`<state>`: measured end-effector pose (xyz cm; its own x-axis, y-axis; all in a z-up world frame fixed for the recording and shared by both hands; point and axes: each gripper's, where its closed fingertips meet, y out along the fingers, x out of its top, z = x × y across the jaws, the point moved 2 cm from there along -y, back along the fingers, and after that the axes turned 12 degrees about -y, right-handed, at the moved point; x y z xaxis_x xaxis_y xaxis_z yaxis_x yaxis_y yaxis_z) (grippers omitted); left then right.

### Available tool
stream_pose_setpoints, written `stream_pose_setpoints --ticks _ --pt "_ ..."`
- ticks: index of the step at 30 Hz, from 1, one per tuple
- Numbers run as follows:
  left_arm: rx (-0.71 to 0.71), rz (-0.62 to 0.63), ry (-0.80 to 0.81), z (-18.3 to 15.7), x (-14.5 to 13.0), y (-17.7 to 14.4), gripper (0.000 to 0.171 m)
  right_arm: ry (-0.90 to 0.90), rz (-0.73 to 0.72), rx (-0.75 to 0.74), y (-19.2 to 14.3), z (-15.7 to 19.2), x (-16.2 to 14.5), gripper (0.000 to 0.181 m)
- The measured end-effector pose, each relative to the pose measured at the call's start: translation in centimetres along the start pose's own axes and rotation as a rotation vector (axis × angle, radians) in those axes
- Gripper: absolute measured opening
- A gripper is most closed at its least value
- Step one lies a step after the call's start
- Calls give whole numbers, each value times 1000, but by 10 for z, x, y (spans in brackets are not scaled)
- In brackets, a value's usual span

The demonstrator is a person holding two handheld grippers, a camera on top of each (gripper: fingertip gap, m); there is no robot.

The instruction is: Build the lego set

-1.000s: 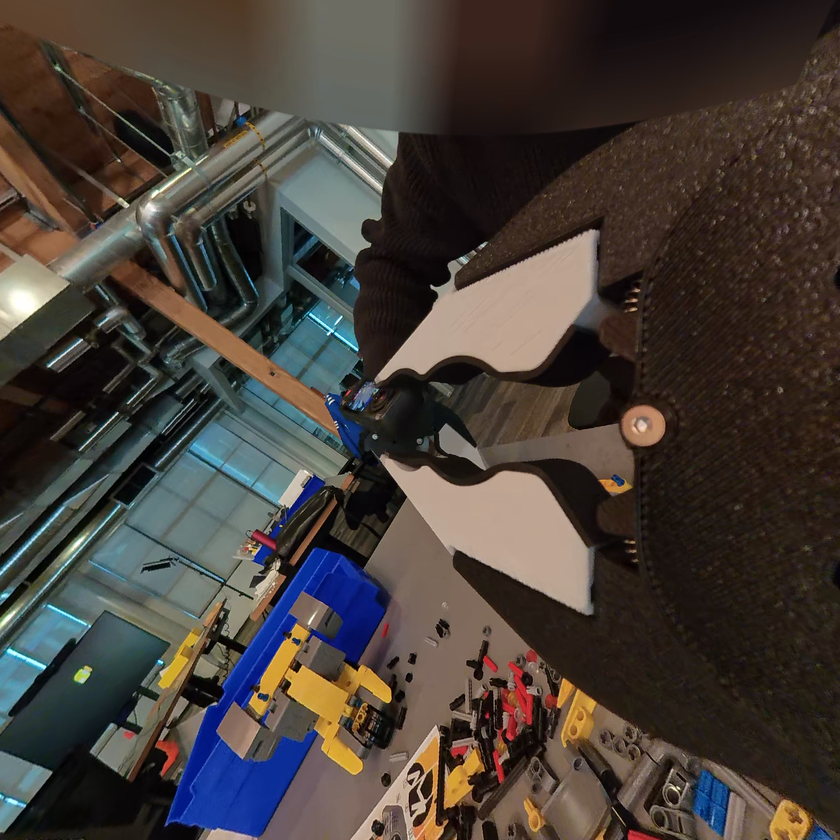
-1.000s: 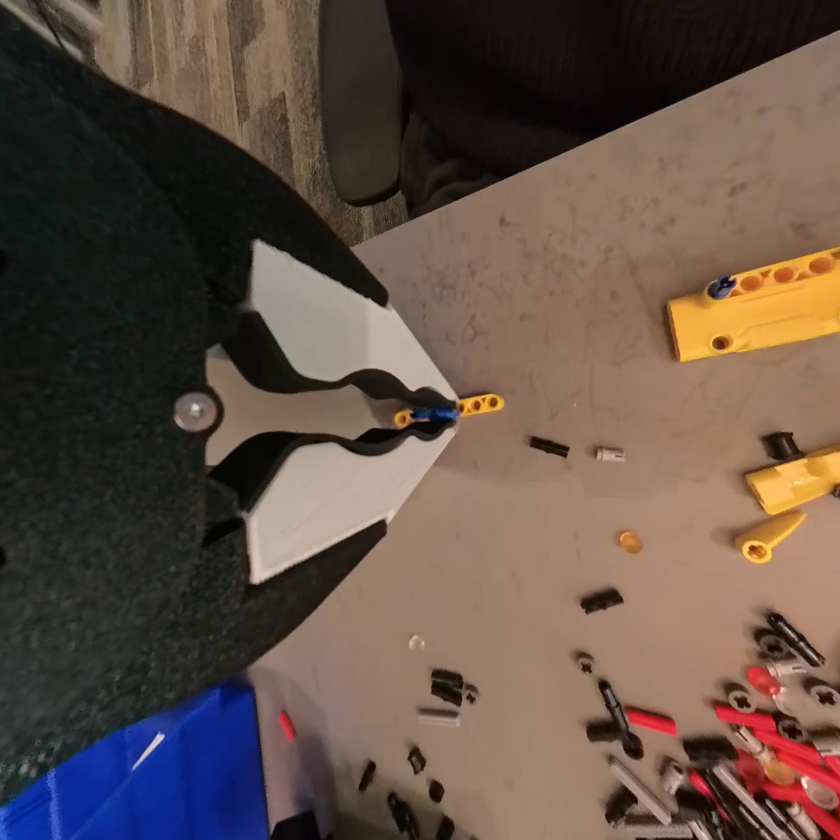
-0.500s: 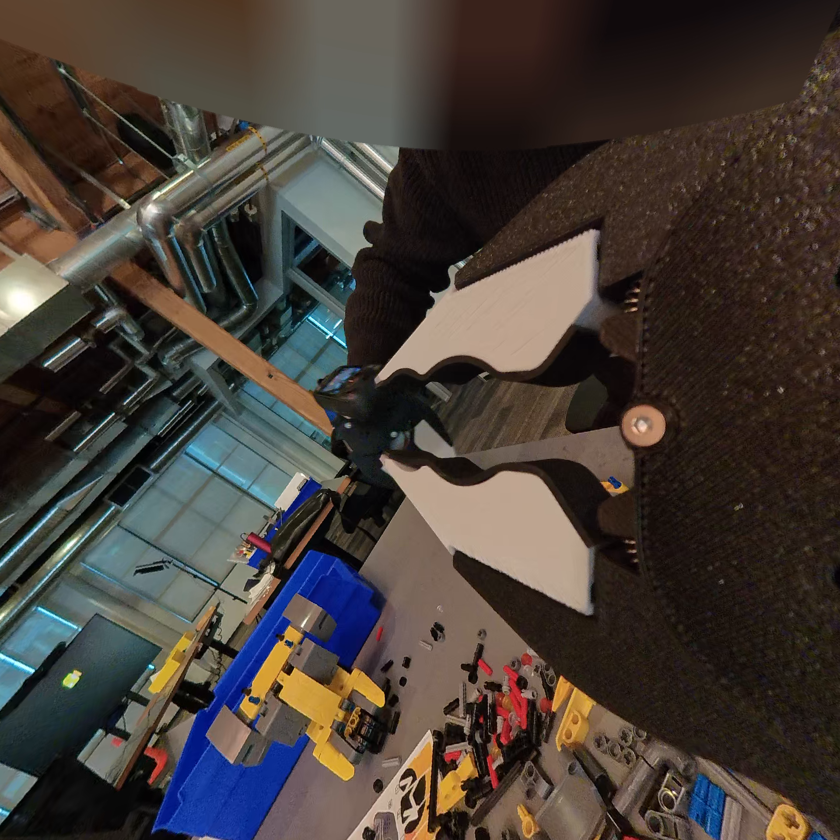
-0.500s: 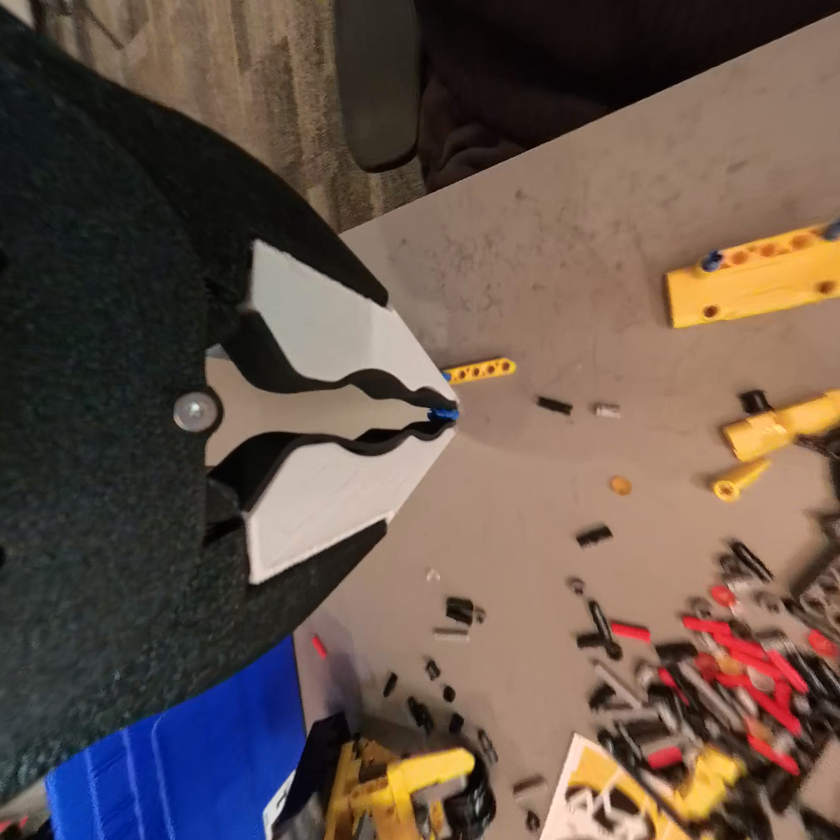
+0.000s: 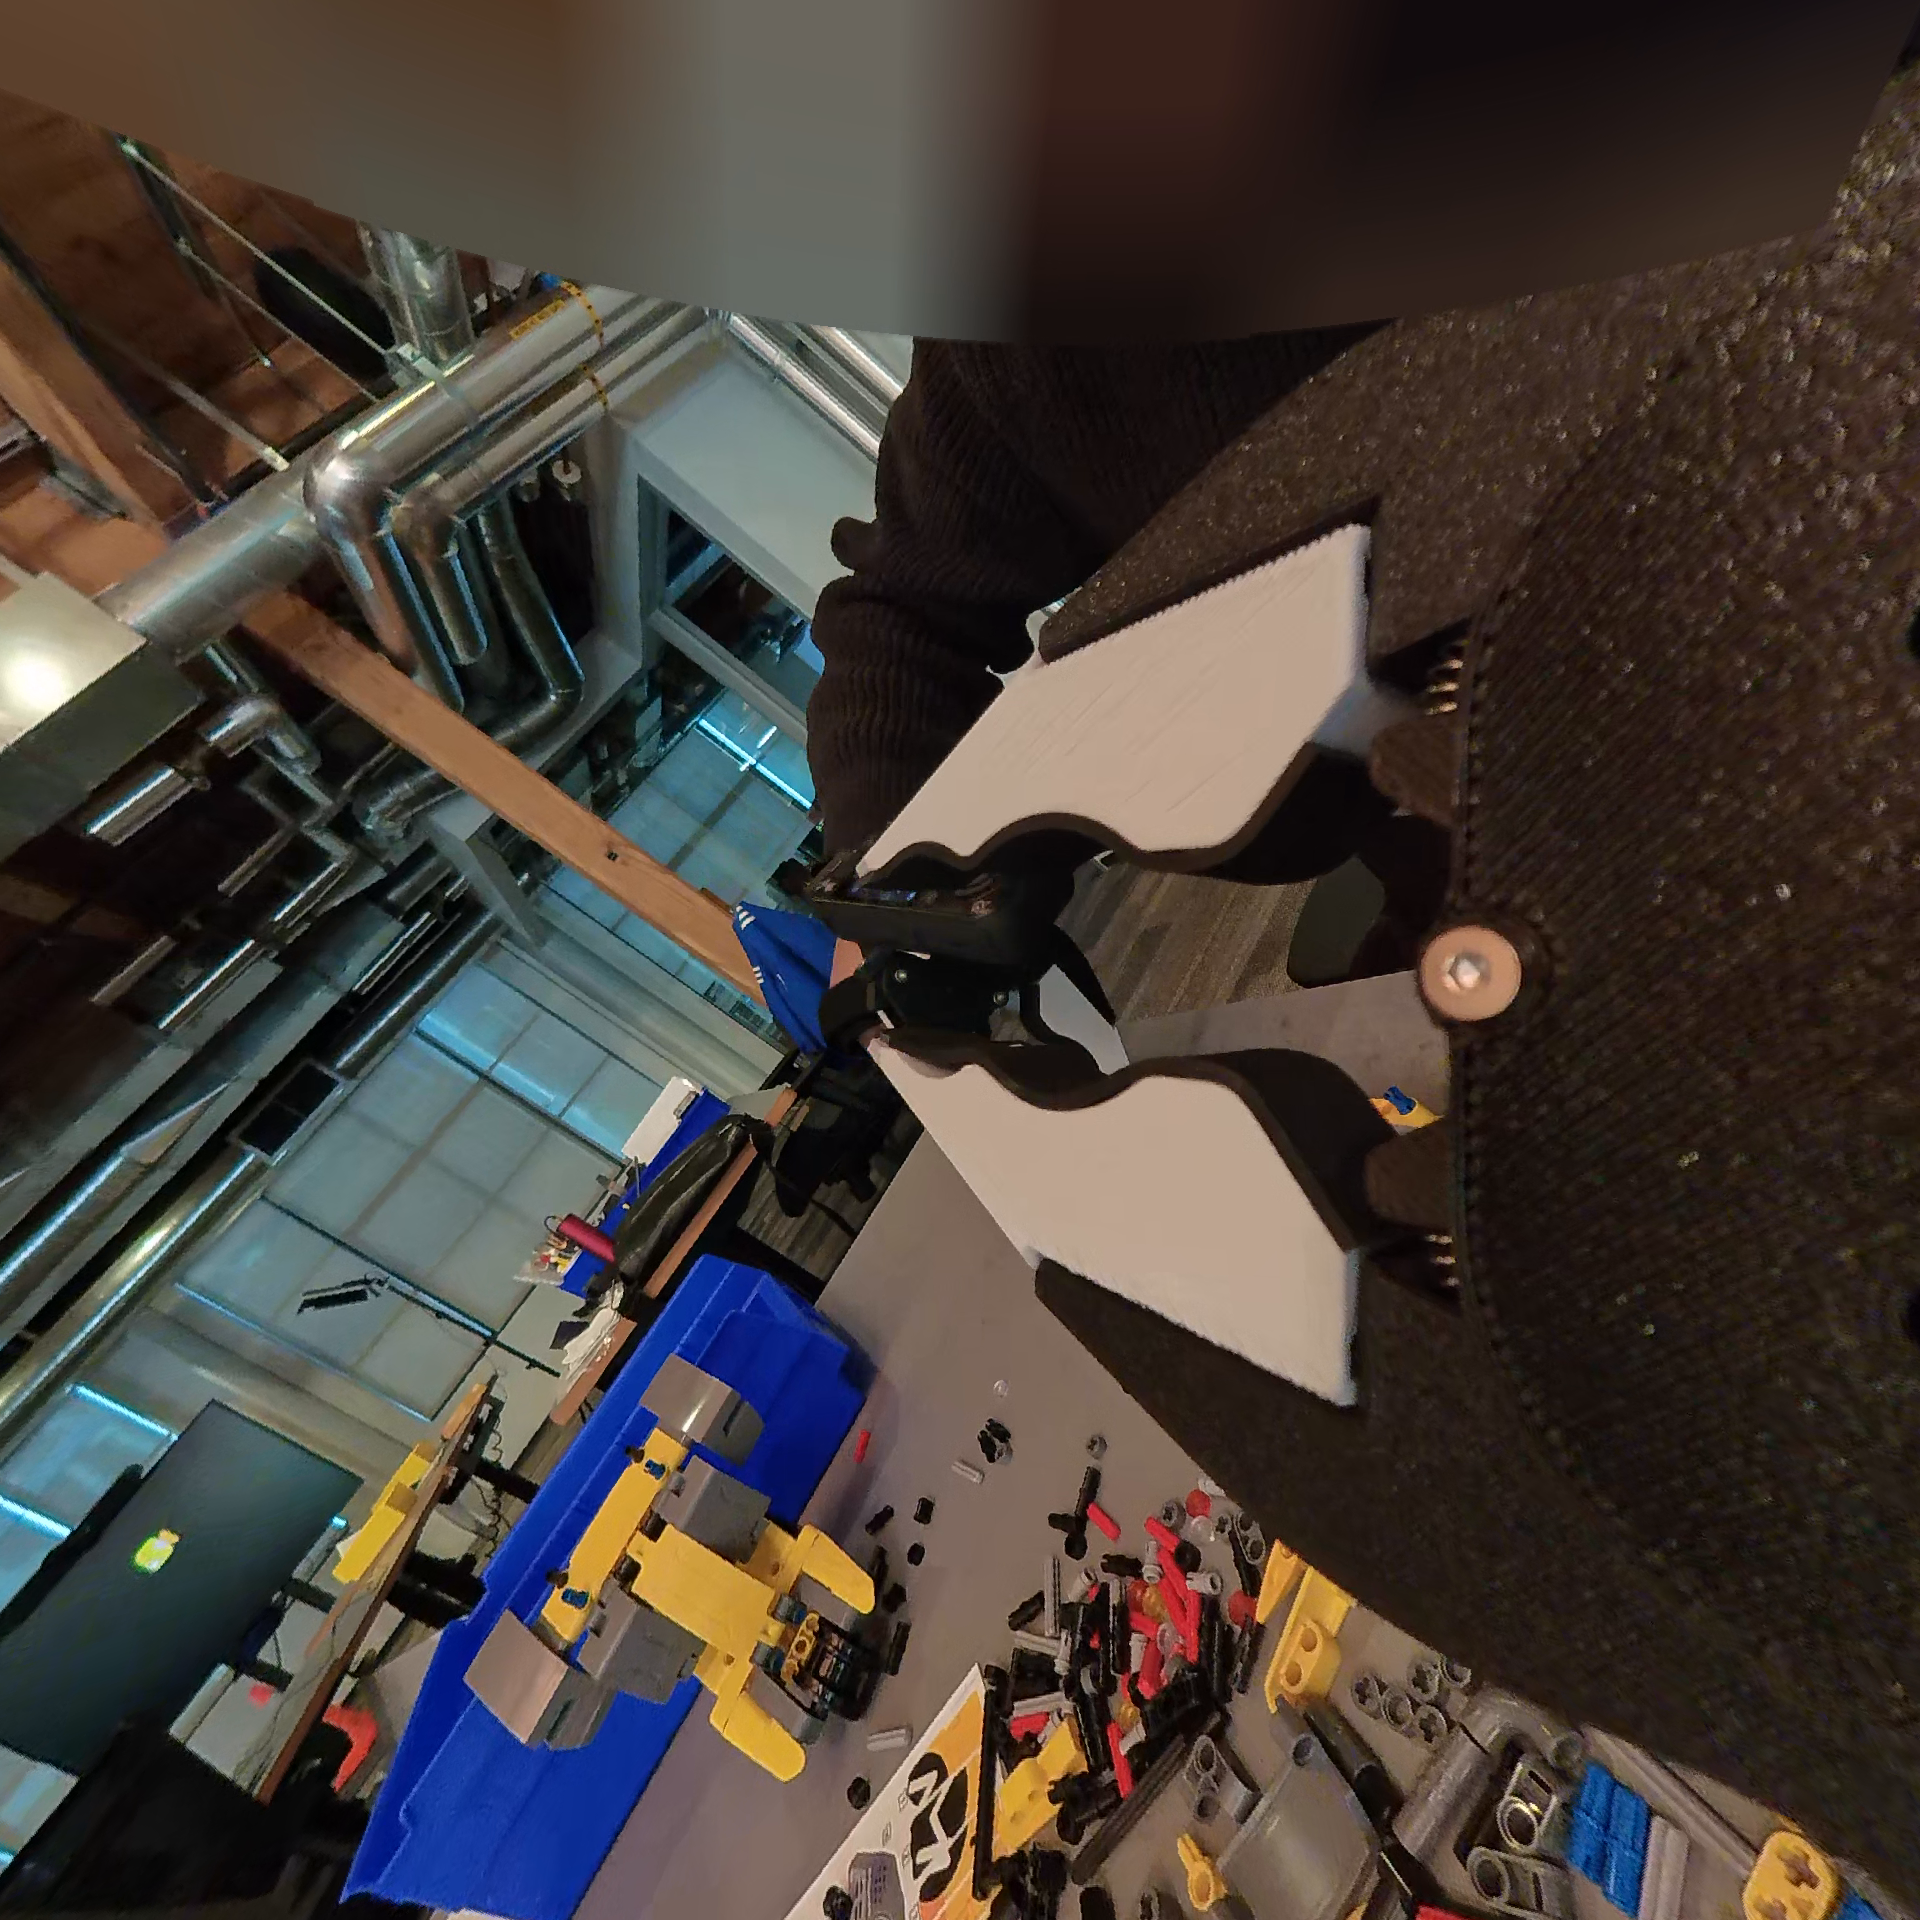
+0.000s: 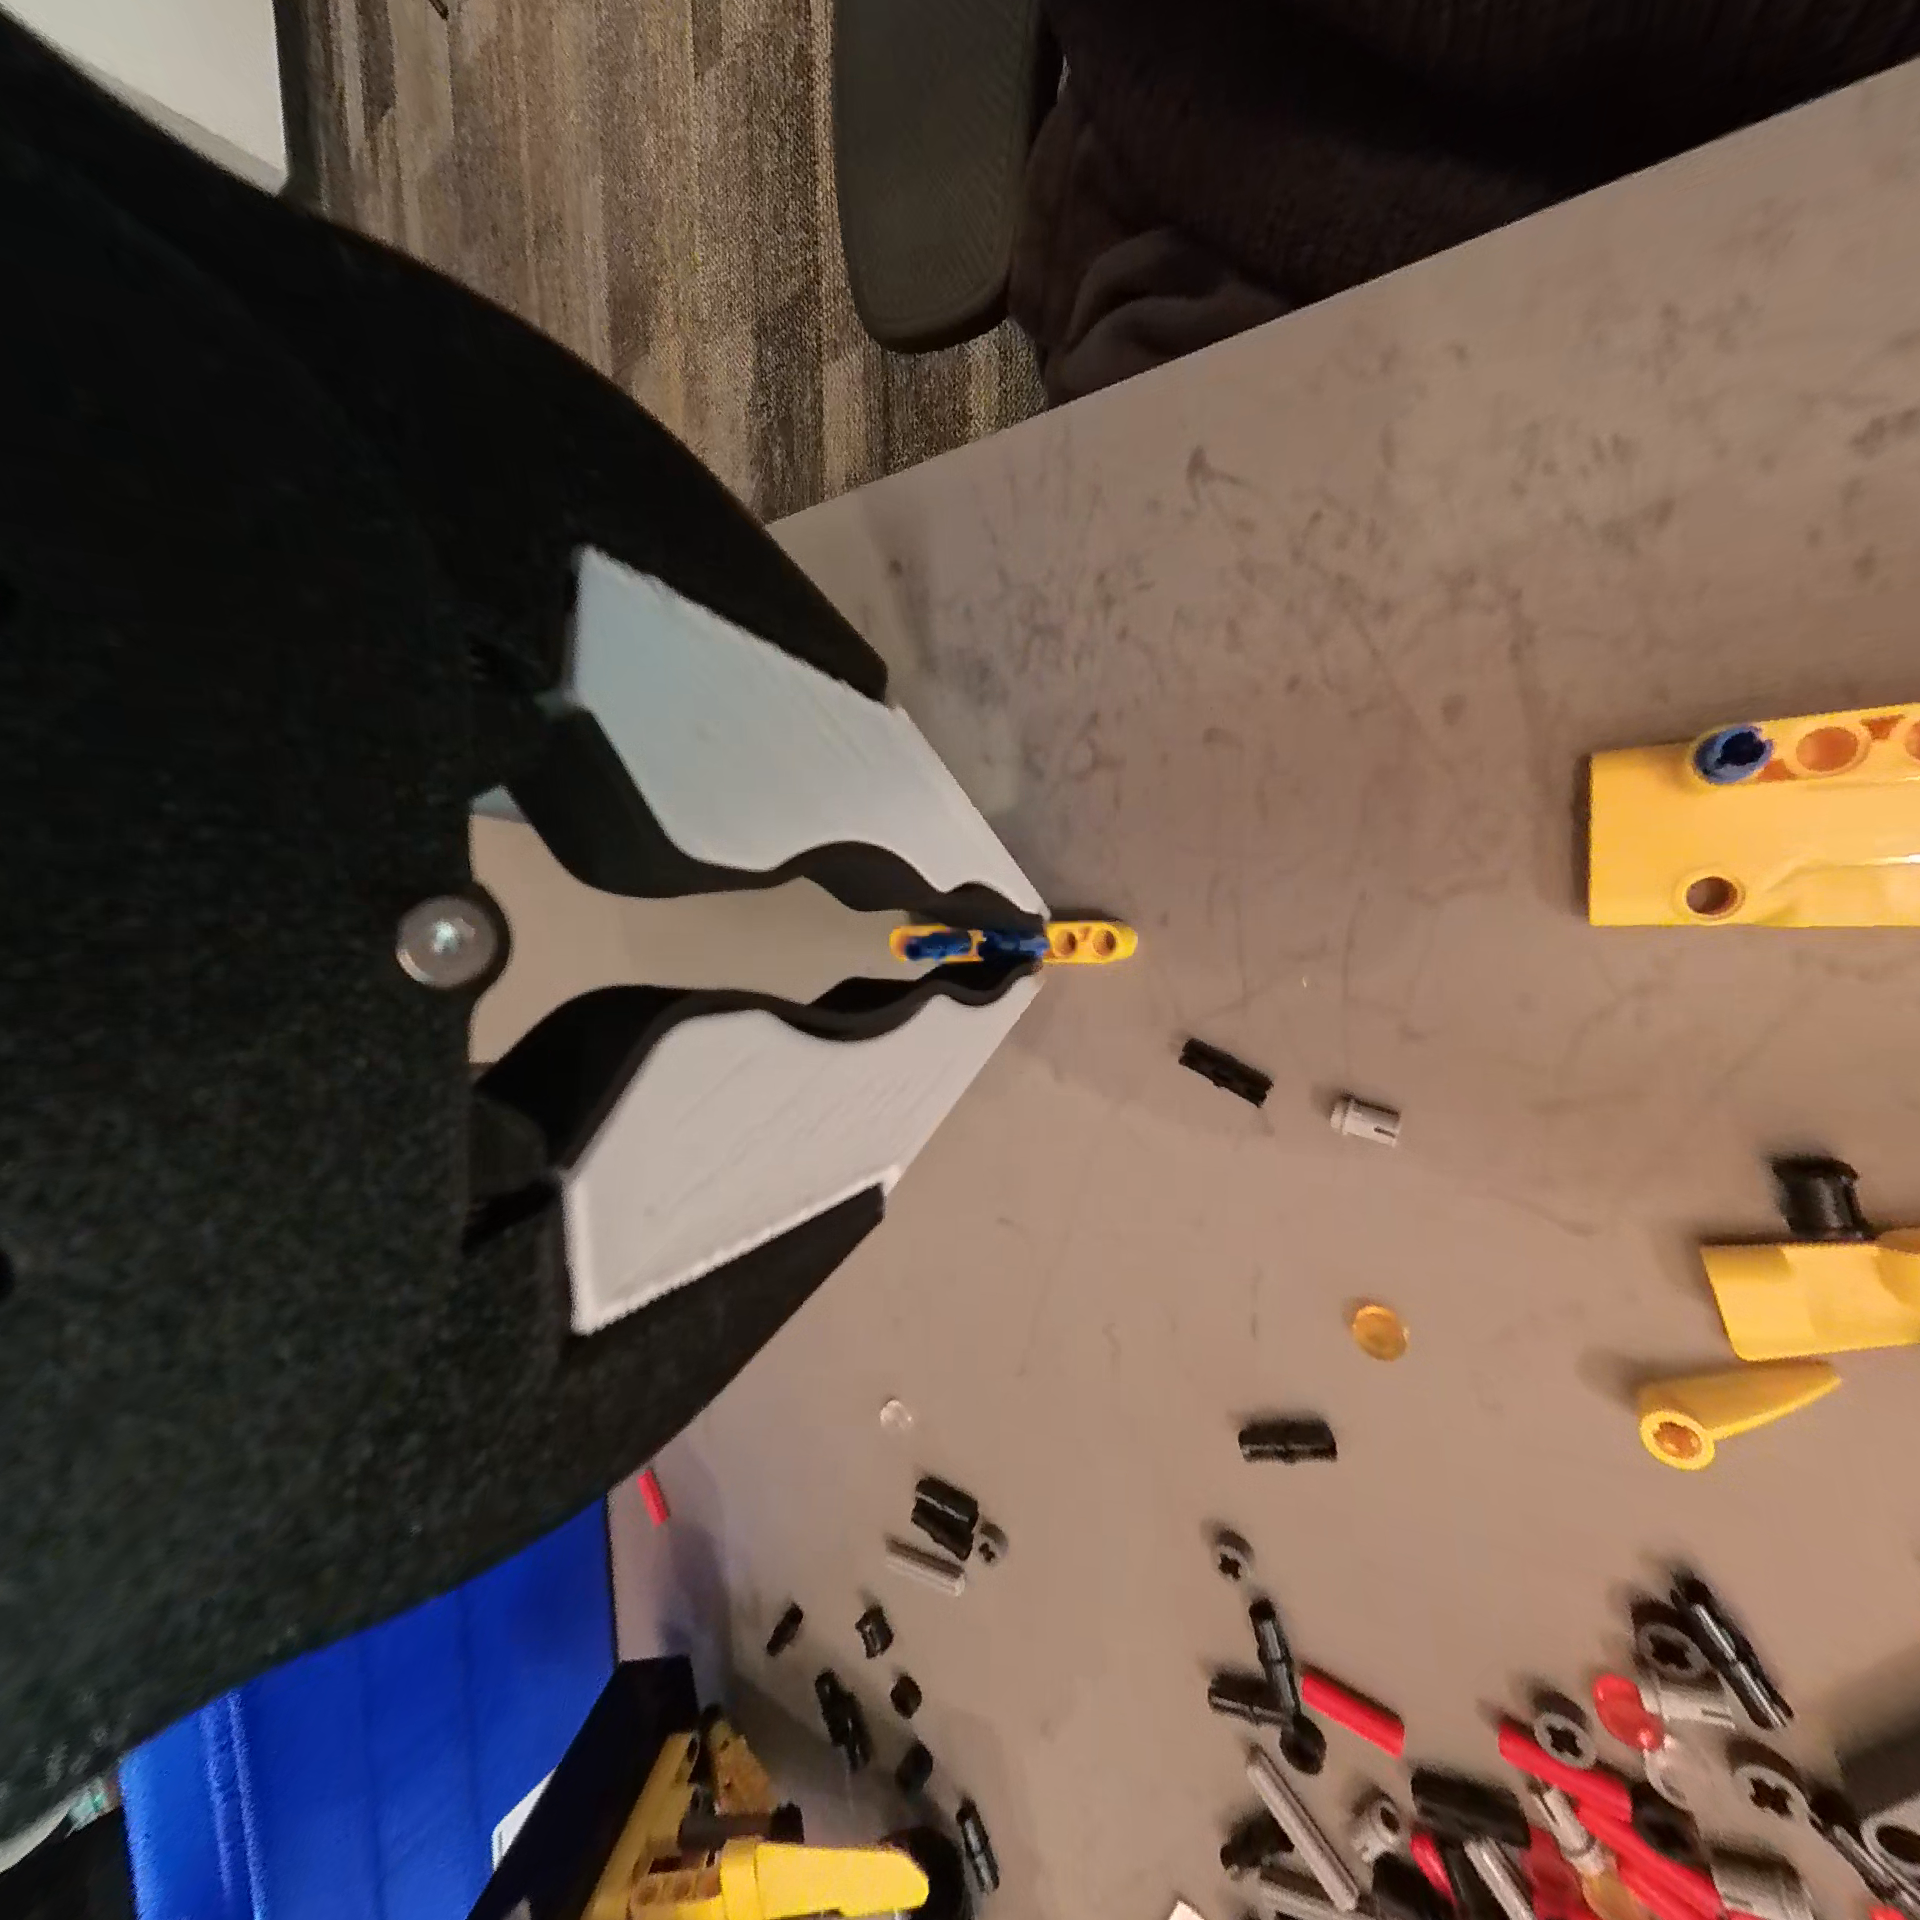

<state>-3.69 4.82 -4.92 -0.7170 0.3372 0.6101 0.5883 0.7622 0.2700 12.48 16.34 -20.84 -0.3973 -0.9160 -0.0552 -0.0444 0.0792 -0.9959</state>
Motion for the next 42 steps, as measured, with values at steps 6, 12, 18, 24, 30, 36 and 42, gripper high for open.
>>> stream_pose_setpoints --ticks 6,12,18,24,30,36,42 --pt "-3 -1 -2 -1 0 0 23 15 5 24 0 1 -4 4" --pt "-1 4 -2 0 -1 0 23 39 -34 39 1 1 -3 4" --pt "-2 5 -3 0 -1 0 23 100 -94 66 1 0 -5 4" --pt "-11 13 -14 0 -2 0 23 201 -195 126 2 -1 -6 4" --pt "-13 13 -26 1 -2 -1 23 129 -171 101 2 0 -6 4" --pt "-15 16 -30 2 -3 -1 23 111 -190 121 3 0 -7 4" --pt "-13 23 -39 4 -4 -1 24 32 -132 99 4 0 -6 4"
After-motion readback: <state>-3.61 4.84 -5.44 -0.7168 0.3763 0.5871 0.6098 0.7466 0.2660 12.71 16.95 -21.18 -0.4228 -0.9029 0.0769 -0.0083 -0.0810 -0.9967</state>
